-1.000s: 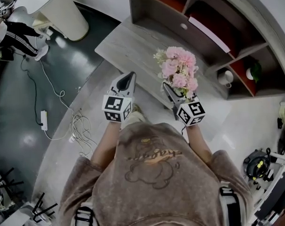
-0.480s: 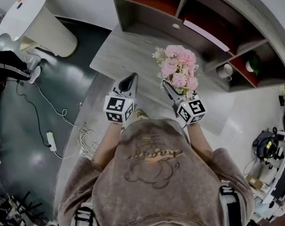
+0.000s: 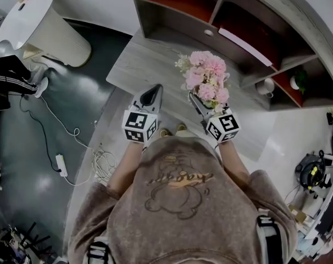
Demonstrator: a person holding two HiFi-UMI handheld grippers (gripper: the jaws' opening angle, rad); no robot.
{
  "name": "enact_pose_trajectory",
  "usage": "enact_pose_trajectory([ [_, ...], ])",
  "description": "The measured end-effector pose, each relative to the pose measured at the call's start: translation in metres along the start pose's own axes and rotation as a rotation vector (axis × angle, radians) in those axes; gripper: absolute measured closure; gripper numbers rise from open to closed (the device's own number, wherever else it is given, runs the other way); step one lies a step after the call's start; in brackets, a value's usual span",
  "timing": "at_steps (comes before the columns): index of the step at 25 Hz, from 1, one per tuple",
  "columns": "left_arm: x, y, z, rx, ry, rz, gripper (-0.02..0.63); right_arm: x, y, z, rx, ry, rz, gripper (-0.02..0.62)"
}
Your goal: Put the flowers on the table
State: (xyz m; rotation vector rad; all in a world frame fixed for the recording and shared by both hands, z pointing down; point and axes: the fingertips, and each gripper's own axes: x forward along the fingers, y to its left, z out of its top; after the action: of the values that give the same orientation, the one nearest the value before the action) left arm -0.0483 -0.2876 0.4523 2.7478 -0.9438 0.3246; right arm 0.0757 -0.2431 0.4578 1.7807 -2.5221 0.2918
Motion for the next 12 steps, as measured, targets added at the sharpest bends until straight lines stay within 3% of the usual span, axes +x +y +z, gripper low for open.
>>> enact_pose_trajectory([
  [12,0.017,0.013,-0.002,-0.031,0.007,0.067,0.588,0.041,-0.024,-0.012,-0.038,0.008,0.082,0.282],
])
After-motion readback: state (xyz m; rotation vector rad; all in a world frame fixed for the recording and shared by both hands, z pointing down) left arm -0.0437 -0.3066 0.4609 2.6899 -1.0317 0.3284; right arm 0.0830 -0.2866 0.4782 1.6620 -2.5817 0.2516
